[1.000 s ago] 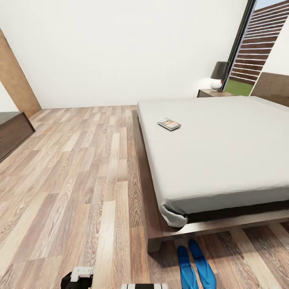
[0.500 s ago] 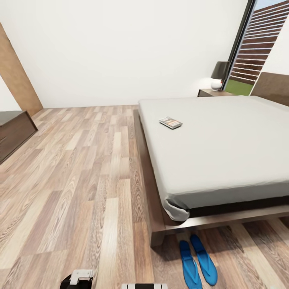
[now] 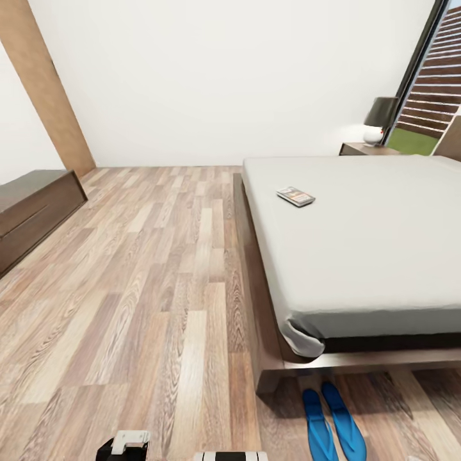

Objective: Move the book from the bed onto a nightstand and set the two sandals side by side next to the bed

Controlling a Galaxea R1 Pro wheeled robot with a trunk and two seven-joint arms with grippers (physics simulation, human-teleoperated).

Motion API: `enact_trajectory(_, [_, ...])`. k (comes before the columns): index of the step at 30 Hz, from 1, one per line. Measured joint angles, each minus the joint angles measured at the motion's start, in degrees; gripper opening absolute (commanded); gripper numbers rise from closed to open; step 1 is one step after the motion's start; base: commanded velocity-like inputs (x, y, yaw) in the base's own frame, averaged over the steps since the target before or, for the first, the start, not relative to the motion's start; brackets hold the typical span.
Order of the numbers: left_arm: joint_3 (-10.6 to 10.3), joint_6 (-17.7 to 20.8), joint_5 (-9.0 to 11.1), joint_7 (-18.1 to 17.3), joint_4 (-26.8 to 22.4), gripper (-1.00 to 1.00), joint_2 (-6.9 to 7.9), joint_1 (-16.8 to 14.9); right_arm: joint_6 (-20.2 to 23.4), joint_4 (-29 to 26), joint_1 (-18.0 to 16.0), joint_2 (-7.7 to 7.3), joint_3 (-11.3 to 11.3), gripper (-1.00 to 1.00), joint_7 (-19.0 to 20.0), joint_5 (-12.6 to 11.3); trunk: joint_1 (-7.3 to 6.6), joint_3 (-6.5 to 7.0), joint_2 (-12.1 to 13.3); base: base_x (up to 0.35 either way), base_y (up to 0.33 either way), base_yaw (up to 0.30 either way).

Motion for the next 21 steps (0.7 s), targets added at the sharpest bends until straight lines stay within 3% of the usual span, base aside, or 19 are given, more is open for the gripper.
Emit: enact_trajectory(21, [0.0,-0.1,0.0,0.0,0.1,1.0,0.16,0.0,0.1,0.7,0.0,0.7,0.2,1.0,0.2,0.2,0.0,-1.05,0.0,-0.025,0.052,0.24])
